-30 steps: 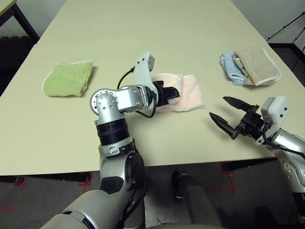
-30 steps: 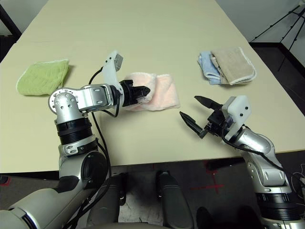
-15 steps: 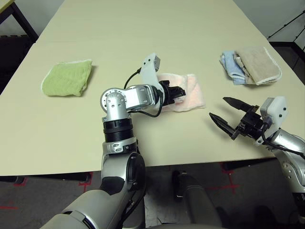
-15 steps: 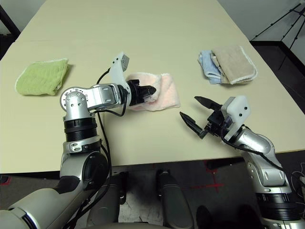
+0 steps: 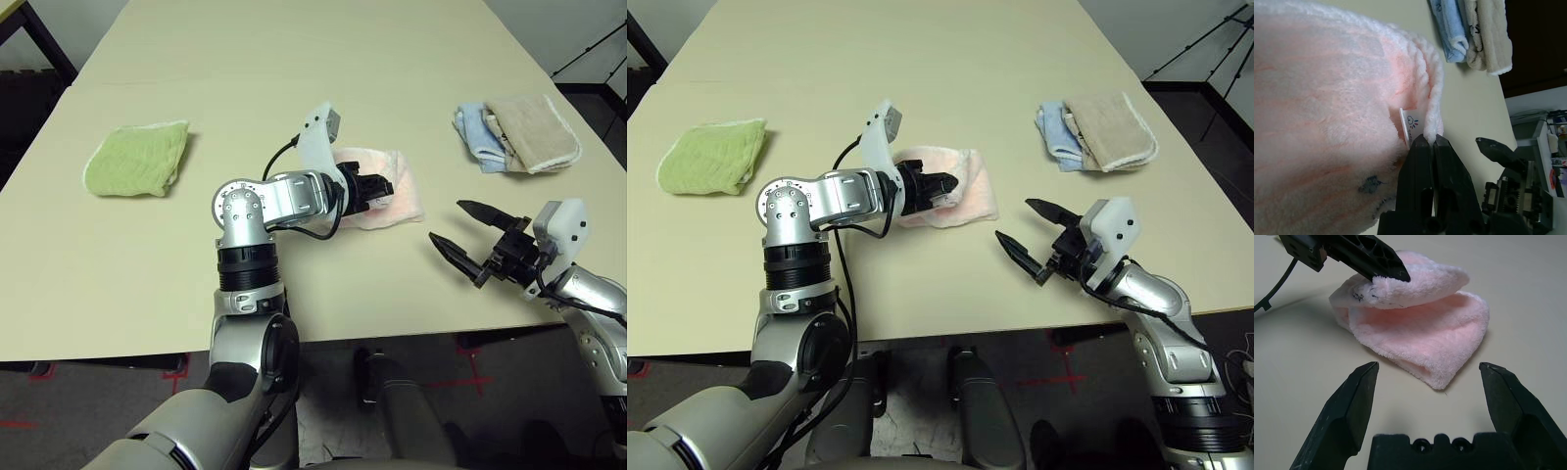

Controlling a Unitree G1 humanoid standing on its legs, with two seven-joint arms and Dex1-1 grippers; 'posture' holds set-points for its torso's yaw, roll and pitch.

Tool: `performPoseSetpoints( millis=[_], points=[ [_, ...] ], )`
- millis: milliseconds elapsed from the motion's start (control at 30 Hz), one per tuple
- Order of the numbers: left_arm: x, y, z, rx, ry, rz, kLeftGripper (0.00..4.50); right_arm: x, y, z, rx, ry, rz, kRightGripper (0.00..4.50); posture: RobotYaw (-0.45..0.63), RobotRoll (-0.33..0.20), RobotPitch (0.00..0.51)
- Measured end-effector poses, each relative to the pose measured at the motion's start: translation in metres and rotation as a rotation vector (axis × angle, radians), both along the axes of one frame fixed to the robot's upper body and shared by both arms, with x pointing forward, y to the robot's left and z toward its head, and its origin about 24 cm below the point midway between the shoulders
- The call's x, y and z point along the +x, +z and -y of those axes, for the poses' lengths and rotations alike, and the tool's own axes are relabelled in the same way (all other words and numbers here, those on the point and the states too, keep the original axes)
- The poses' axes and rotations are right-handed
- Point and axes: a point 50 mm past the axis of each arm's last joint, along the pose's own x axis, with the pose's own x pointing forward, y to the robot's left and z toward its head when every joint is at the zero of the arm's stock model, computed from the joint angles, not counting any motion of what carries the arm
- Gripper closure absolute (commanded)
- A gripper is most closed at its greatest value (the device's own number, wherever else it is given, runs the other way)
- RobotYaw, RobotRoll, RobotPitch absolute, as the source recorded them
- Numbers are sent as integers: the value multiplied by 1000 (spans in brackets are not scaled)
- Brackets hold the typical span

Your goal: Fold the towel and set it aside.

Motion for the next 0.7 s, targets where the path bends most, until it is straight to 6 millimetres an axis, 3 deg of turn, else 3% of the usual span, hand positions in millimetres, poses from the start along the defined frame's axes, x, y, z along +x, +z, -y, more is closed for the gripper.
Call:
performPoseSetpoints(
  millis=[700],
  points=[
    [-3, -5, 36, -42, -70, -44, 4489, -3, -3, -3, 2, 4, -15, 0, 10, 0, 261]
  ],
)
